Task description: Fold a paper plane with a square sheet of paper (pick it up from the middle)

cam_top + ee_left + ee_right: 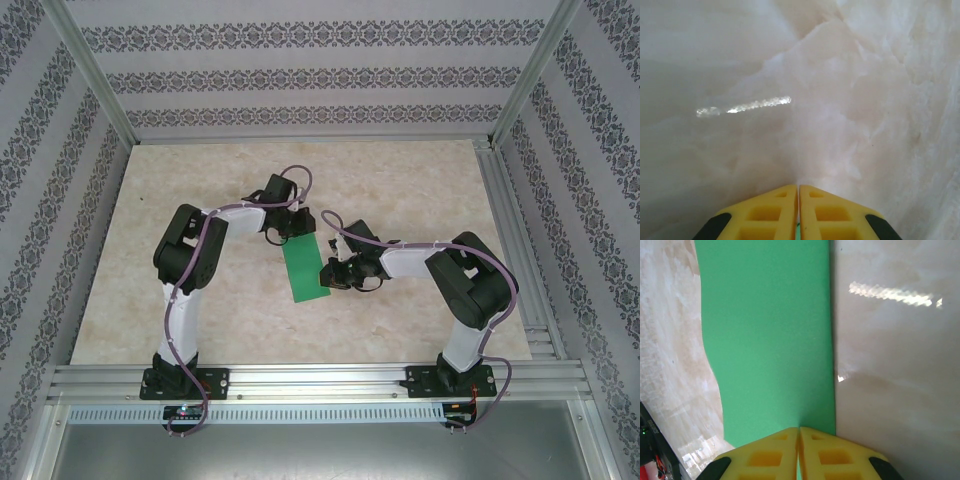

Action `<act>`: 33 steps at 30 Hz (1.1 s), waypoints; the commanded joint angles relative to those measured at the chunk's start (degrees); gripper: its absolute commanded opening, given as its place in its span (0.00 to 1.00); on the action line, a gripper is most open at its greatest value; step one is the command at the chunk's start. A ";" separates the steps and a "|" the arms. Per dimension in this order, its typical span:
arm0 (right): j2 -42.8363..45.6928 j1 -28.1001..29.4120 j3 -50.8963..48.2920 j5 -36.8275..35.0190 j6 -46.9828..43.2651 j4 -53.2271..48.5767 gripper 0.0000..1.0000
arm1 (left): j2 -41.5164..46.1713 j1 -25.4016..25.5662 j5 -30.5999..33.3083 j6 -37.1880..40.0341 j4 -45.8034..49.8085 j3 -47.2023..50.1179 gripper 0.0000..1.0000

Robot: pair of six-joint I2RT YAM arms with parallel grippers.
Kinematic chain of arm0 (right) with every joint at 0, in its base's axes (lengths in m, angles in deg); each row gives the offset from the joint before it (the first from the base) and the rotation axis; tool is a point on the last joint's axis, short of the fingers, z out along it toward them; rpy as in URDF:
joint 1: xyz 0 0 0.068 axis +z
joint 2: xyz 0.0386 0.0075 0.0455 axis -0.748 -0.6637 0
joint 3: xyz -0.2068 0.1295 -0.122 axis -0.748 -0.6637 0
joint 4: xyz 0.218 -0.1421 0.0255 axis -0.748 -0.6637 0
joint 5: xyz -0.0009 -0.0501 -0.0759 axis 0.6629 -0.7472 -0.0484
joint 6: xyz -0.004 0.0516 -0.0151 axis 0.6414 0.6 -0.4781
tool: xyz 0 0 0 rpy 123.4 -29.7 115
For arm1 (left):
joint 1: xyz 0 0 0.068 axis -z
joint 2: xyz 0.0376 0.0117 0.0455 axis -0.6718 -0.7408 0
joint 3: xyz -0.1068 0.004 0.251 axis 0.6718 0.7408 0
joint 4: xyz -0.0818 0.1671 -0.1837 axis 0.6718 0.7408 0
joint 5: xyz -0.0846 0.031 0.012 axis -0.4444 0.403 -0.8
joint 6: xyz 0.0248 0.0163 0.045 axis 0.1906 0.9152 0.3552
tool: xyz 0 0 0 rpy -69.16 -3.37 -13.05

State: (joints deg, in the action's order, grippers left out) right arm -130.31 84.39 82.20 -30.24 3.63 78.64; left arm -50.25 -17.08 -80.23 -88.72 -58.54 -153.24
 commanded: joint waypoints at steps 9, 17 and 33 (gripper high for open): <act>-0.14 1.19 -1.79 -5.52 -0.35 -11.24 0.14 | 2.13 -2.34 9.55 3.57 2.14 -3.82 0.15; 7.68 2.69 10.37 -8.43 -2.02 -13.30 0.26 | 17.68 -4.88 17.37 0.69 2.25 9.40 0.38; -5.38 5.15 25.39 -20.55 -2.08 -17.61 0.26 | 40.10 -3.51 2.19 -9.92 -6.60 37.90 0.72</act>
State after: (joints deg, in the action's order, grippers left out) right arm -134.90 89.19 106.03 -49.17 0.48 61.11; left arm -11.43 -21.69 -71.79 -95.16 -59.37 -117.33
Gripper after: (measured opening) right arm 0.260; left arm 0.714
